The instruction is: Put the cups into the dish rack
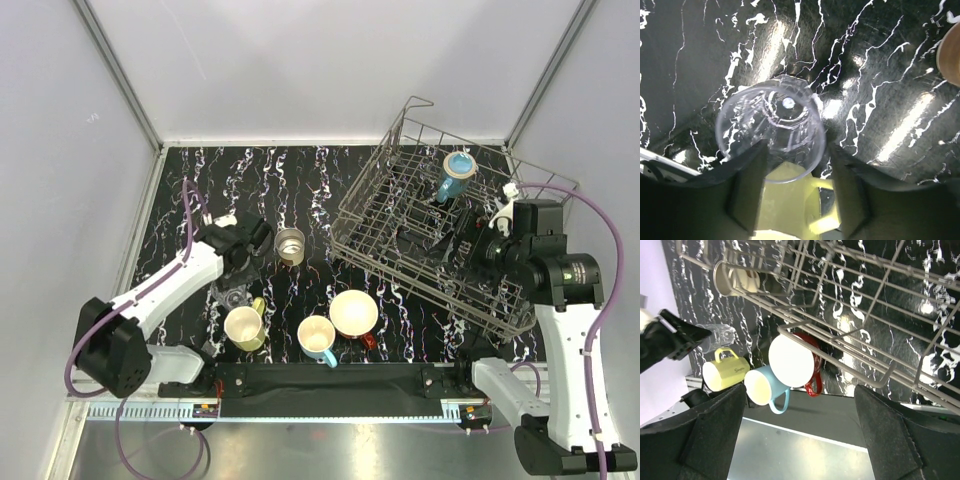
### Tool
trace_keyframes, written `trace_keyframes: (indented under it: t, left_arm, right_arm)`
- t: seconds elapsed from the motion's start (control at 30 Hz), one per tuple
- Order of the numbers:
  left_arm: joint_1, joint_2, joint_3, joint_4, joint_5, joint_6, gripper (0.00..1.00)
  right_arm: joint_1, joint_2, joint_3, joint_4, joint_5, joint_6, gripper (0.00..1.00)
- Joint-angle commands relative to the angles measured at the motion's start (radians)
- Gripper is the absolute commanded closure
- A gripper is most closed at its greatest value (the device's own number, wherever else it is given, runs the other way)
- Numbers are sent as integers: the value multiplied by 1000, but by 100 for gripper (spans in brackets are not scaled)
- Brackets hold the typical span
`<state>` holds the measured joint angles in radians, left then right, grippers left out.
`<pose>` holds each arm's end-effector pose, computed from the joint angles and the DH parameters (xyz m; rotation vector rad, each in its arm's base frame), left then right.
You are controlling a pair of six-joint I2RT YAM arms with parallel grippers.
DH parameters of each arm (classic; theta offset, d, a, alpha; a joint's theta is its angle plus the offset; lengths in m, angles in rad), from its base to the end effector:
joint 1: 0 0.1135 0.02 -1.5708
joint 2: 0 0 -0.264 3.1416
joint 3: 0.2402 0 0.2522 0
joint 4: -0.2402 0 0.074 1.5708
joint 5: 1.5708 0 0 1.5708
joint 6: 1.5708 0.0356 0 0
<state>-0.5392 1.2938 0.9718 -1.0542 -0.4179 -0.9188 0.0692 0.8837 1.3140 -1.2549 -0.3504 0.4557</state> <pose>0.1960 -0.1004 0.2423 -0.5662 2.6502 0.2523 0.1219 0.0207 0.3954 0.3013 2.4156 0.6618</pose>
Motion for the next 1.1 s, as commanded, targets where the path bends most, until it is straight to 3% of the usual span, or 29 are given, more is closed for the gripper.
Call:
trace_keyframes:
  t: [0.0, 0.2, 0.43, 0.6, 0.77, 0.9, 1.07]
  left_arm:
    - [12, 22, -5, 46, -1, -20, 50]
    - [27, 27, -38, 79, -2, -5, 53]
    - [42, -55, 19, 33, -2, 46, 100]
    - [45, -232, 146, 6, 66, 132, 100]
    - [44, -454, 226, 202, 405, 305, 100]
    - [45, -556, 231, 350, 655, 293, 100]
    - [45, -632, 180, 554, 893, 171, 100]
  right_arm:
    - [3, 32, 91, -34, 8, -31, 4]
    - [3, 72, 162, -20, -10, -15, 4]
    - [3, 127, 166, 38, -139, -5, 9]
    - [36, 165, 159, 136, -278, 35, 9]
    - [246, 234, 162, 323, -257, 158, 9]
    - [423, 277, 160, 463, -211, 225, 9]
    - [526, 261, 39, 849, -308, 363, 9]
